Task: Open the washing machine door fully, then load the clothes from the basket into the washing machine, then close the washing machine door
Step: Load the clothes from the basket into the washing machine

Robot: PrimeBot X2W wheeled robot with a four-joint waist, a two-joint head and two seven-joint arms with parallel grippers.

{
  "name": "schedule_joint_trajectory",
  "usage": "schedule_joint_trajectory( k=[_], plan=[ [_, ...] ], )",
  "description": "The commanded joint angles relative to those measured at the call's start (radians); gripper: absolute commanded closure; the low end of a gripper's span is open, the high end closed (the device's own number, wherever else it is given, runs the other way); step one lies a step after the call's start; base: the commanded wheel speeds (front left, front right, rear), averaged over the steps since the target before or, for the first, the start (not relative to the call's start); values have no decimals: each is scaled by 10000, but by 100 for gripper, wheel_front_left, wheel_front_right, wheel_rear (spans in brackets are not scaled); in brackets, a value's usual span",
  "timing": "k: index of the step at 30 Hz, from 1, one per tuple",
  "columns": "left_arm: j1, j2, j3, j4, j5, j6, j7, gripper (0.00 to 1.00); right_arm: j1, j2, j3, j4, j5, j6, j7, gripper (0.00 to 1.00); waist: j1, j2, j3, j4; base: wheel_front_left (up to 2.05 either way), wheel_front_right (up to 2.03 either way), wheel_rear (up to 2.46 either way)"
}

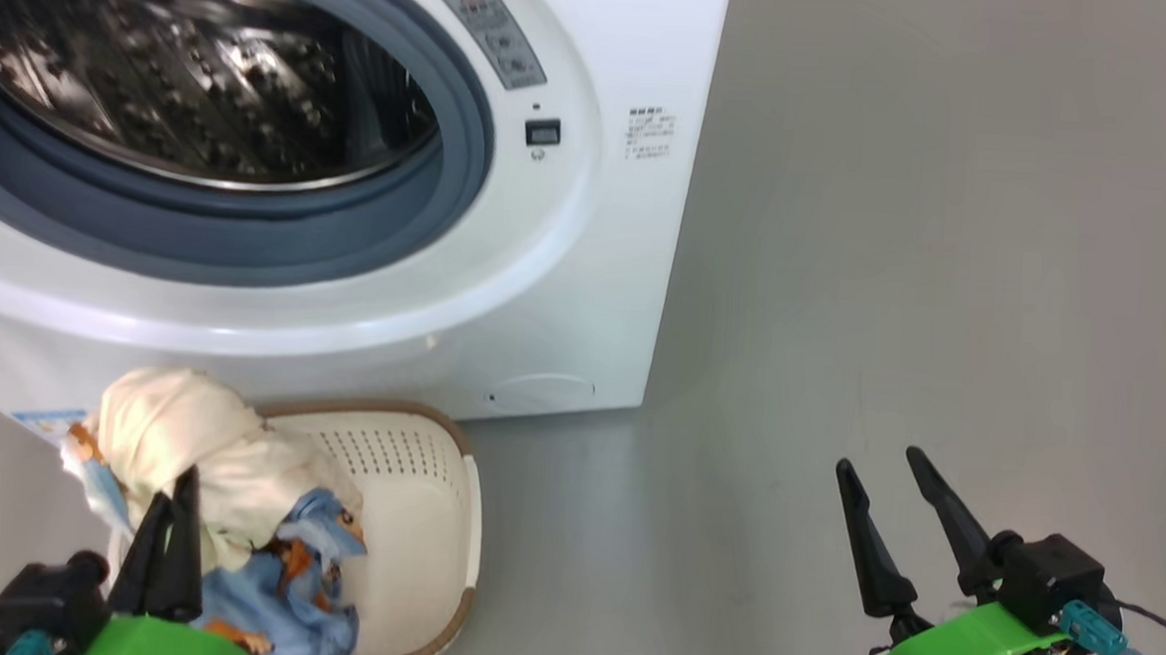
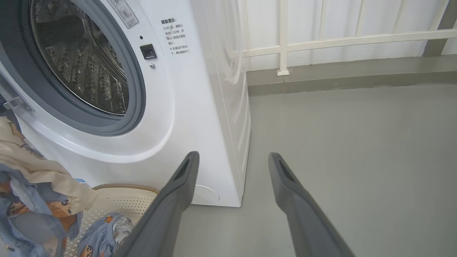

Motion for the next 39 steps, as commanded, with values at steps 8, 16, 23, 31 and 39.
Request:
schedule_joint_trajectory(
  k=[8, 16, 23, 31, 39],
  plan=[
    [734, -52, 759, -746, 437, -42, -64, 100, 310, -96, 263, -100, -46, 16, -49, 0, 0, -1, -1102, 101, 0, 0, 0],
    [1495, -246, 1106, -1130, 605, 16, -64, 100, 574, -81, 260, -41, -70, 16, -49, 0, 0, -1, -1743, 116, 0, 0, 0],
    [1919, -399, 1335, -1707, 838, -31, -64, 100, 698, -79, 192, -60, -141, 16, -49, 0, 0, -1, -1996, 143, 0, 0, 0],
    [2213, -527, 1477, -2144, 991, -108, -64, 100, 713, -107, 102, -116, -224, 16, -49, 0, 0, -1, -2080, 184, 0, 0, 0],
    [2291, -576, 1527, -2222, 1024, -158, -64, 100, 728, -109, 54, -148, -256, 16, -49, 0, 0, -1, -2040, 187, 0, 0, 0]
  ],
)
